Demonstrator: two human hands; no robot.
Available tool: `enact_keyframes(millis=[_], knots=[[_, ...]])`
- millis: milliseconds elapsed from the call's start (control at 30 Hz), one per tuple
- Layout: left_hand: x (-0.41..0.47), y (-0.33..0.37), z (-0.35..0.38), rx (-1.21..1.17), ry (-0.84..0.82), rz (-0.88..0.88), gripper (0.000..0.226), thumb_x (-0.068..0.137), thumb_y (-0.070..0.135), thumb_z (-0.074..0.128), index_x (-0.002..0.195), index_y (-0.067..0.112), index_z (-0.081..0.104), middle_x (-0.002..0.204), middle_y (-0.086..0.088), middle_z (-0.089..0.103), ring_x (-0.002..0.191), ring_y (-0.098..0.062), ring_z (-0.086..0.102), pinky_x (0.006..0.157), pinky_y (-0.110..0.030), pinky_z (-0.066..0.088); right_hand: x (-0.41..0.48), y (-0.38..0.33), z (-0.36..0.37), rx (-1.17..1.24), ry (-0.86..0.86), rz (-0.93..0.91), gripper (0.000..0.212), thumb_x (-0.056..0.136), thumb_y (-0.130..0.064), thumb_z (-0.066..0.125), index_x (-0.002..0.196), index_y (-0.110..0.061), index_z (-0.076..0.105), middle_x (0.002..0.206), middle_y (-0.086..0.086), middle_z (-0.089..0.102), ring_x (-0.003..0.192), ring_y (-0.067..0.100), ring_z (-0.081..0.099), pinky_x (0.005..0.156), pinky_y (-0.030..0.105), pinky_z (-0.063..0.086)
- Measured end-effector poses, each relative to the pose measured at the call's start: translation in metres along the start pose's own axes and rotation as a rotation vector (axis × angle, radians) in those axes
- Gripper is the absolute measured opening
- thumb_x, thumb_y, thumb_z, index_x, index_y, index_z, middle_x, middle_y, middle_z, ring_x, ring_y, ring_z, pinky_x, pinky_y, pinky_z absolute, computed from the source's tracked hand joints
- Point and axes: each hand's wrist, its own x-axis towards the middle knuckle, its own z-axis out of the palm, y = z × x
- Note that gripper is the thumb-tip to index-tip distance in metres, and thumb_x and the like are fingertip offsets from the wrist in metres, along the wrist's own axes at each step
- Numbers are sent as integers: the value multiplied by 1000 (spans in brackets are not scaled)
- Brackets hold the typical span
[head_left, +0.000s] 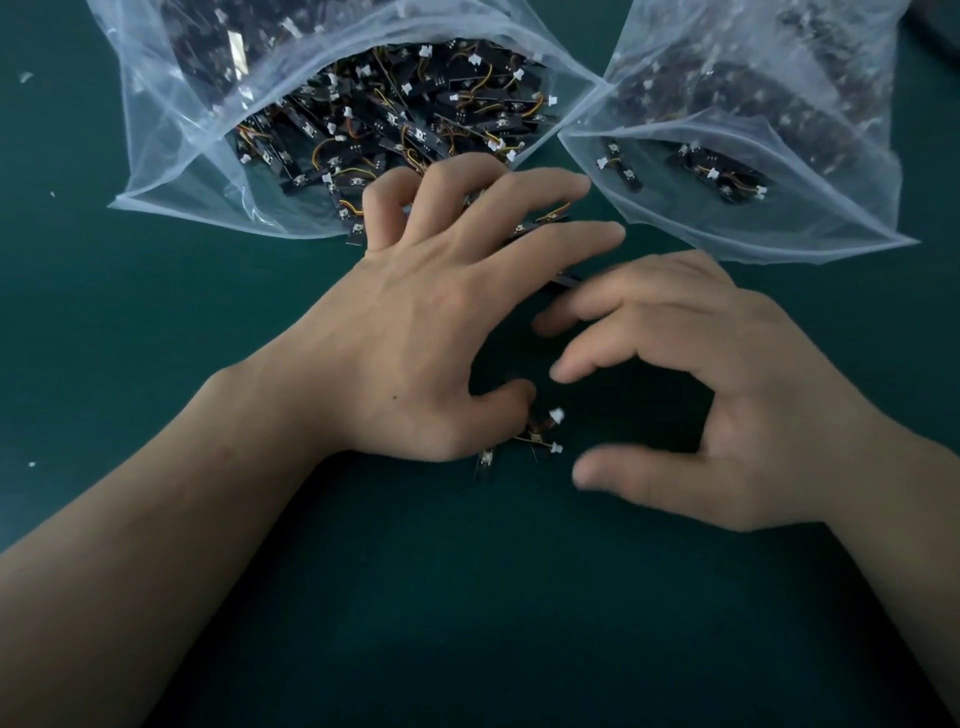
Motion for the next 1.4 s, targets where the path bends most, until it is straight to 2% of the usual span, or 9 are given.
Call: enact_keyframes(millis=[67,100,267,433,600,833,1000,1167,1400], knots=[[0,0,0,-1,-3,-3,89,72,49,61,157,30,43,164,9,32,147,-28,26,115,-55,18,1,0,-1,-28,-46,-10,51,77,-54,85,113,-19,71,126,-5,67,124,15,61,109,49,40],[0,0,1,-1,-2,-2,88,72,50,61,157,30,43,164,9,32,147,-28,26,115,-54,18,1,0,0,-37,-54,-19,50,76,-51,88,112,-20,71,124,-5,67,121,14,62,107,47,41],[0,0,1,26,13,19,83,76,50,65,155,29,47,163,6,35,146,-29,30,111,-52,20,2,-3,5,-9,-63,-48,22,84,-29,88,102,-22,79,115,-5,68,100,14,63,89,41,47],[1,1,0,29,-7,12,85,73,50,61,154,30,47,163,7,35,146,-29,28,114,-53,19,1,-1,5,-51,-84,-25,8,90,-30,82,92,-22,83,101,-6,68,88,15,61,80,38,50],[0,1,-1,13,-19,0,86,72,51,60,155,31,46,163,9,34,146,-27,26,115,-51,16,1,-4,6,-105,-96,1,12,95,-32,76,90,-23,81,94,-10,65,79,15,60,70,39,50],[1,0,1,4,-6,10,86,72,49,64,154,31,47,162,9,36,146,-26,29,114,-52,19,2,-10,7,-117,-100,29,12,93,-24,67,82,-21,71,87,-11,66,65,18,57,54,39,47],[1,-1,2,-4,3,8,85,73,51,66,154,31,49,161,11,38,145,-25,30,113,-48,18,0,-12,4,-118,-145,22,15,89,-40,76,94,-26,76,91,-13,62,68,13,57,54,38,47],[1,0,2,-6,-5,7,85,71,51,60,153,30,49,160,11,39,145,-25,30,112,-48,18,0,-9,5,-121,-113,24,8,92,-31,77,87,-26,81,82,-12,63,66,13,56,53,38,46],[1,0,2,12,-8,32,79,75,49,67,151,30,52,159,11,41,144,-26,32,114,-55,20,2,-11,11,-130,-89,15,12,94,-25,69,84,-21,73,83,-9,62,66,14,54,53,39,47]])
